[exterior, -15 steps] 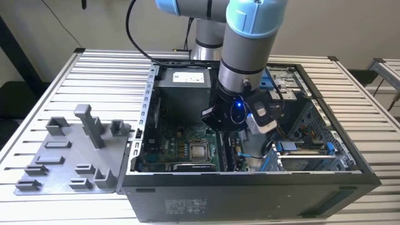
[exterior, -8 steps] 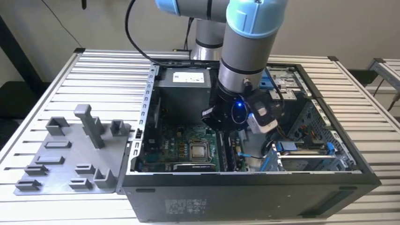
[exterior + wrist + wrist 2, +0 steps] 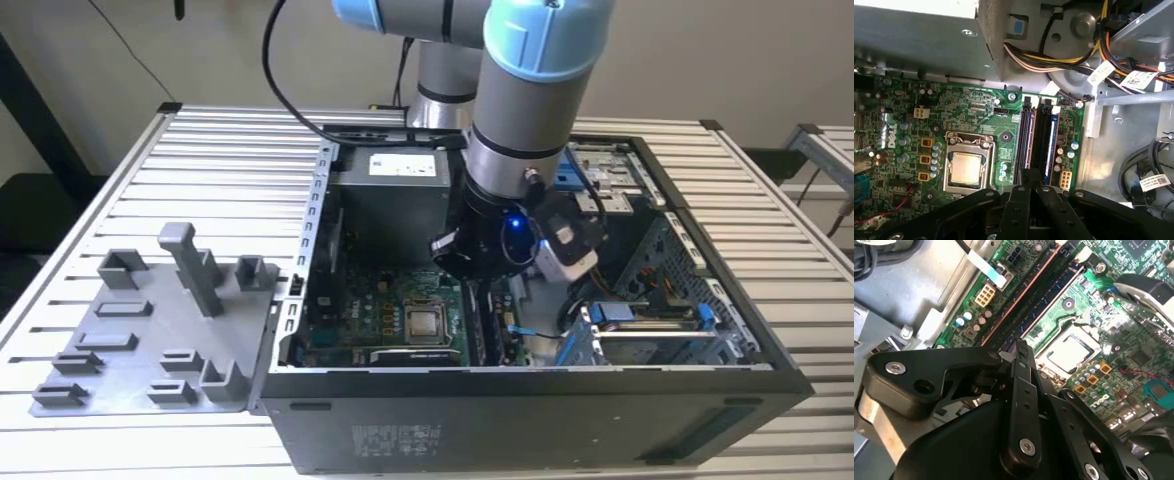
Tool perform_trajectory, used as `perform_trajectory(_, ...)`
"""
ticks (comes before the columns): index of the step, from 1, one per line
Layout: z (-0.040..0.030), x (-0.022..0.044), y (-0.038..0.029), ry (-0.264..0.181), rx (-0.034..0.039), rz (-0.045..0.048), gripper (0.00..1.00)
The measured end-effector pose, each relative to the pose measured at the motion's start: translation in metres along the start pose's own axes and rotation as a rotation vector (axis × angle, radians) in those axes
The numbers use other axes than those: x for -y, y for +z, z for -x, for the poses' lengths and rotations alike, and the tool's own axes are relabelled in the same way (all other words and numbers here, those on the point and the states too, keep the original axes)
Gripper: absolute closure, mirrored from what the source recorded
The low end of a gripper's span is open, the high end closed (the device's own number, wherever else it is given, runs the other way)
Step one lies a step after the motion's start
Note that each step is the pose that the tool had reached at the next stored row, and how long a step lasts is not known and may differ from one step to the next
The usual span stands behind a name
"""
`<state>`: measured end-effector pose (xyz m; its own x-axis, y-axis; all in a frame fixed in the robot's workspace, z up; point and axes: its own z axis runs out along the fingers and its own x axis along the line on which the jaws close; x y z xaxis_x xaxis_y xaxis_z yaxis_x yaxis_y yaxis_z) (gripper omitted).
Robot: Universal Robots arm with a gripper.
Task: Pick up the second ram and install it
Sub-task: 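Press down the second ram until it locks into place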
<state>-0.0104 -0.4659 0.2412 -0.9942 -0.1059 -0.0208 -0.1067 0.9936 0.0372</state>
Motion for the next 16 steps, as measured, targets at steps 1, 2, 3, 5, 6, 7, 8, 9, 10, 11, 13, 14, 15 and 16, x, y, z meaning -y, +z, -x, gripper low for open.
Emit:
perform_trajectory(1, 0.0000, 0.0000, 0.0000, -0.007, -0.0002, 0.0007, 0.89)
perform_trajectory(2, 0.0000, 0.0000, 0.0000, -0.013, -0.0003, 0.0013, 0.89)
perform_trajectory(3, 0.0000, 0.0000, 0.0000, -0.018, -0.0005, 0.0018, 0.89)
perform_trajectory(5, 0.0000, 0.0000, 0.0000, -0.027, -0.0008, 0.0025, 0.89)
perform_trajectory(6, 0.0000, 0.0000, 0.0000, -0.031, -0.0009, 0.0028, 0.89)
perform_trajectory(7, 0.0000, 0.0000, 0.0000, -0.035, -0.0010, 0.0032, 0.89)
perform_trajectory(8, 0.0000, 0.0000, 0.0000, -0.039, -0.0011, 0.0034, 0.89)
perform_trajectory(9, 0.0000, 0.0000, 0.0000, -0.043, -0.0013, 0.0036, 0.89)
perform_trajectory(10, 0.0000, 0.0000, 0.0000, -0.047, -0.0014, 0.0039, 0.89)
perform_trajectory(11, 0.0000, 0.0000, 0.0000, -0.052, -0.0016, 0.0042, 0.89)
perform_trajectory(13, 0.0000, 0.0000, 0.0000, -0.060, -0.0019, 0.0047, 0.89)
perform_trajectory(14, 0.0000, 0.0000, -0.0001, -0.064, -0.0020, 0.0052, 0.89)
perform_trajectory(15, 0.0000, 0.0000, -0.0001, -0.069, -0.0021, 0.0057, 0.89)
perform_trajectory(16, 0.0000, 0.0000, -0.0001, -0.075, -0.0023, 0.0060, 0.89)
